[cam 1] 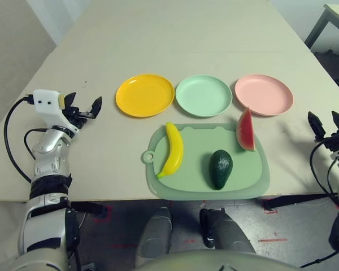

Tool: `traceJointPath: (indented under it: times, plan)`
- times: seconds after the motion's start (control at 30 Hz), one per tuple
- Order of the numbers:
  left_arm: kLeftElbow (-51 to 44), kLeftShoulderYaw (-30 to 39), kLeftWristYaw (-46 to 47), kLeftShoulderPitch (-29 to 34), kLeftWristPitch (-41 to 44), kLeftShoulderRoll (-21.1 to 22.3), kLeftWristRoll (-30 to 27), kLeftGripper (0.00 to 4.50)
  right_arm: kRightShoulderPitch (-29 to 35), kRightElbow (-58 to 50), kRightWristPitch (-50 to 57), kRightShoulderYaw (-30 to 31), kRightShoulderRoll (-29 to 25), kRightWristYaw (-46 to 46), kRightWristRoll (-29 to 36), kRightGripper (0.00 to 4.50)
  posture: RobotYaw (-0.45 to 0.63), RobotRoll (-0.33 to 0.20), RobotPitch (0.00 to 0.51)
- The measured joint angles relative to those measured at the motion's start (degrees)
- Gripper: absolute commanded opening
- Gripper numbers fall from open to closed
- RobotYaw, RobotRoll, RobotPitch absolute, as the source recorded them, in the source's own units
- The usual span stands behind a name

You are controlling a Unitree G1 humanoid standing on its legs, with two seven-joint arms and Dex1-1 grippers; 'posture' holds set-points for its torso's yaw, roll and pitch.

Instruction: Place the fruits into color-matched plates.

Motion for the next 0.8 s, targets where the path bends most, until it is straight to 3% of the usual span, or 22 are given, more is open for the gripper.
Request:
traceJointPath:
  times: [0.23,0.53,0.67,0.8]
  plan:
    - [3.5,-0.4,0.1,-4.6,-1.6,0.7,0.1,4.48,0.8,-1.6,0.0,0.1,-0.8,0.2,-0.1,4.50,0.11,0.000,0.172]
    - [1.3,0.1,-3.3,-2.2,-0.2,0.6,-2.6,4.48,1.8,-1.9,0.4,0.7,-3.6,0.7,-1.6,4.50,0.05,0.000,0.172]
    - [-1.6,-0.7,-15.6,-1.1,4.2,0.6,-7.4,4.48,4.0,-4.4,1.2,0.7,-6.2,-2.6,-3.2,4.50,0.02,0.000,0.205]
    - [-7.2,-3.8,-35.0,0.0,11.0,3.0,-12.4,4.48,6.0,-14.3,4.9,4.1,-12.4,-2.8,-7.0,4.50,-0.05,0.000,0.219]
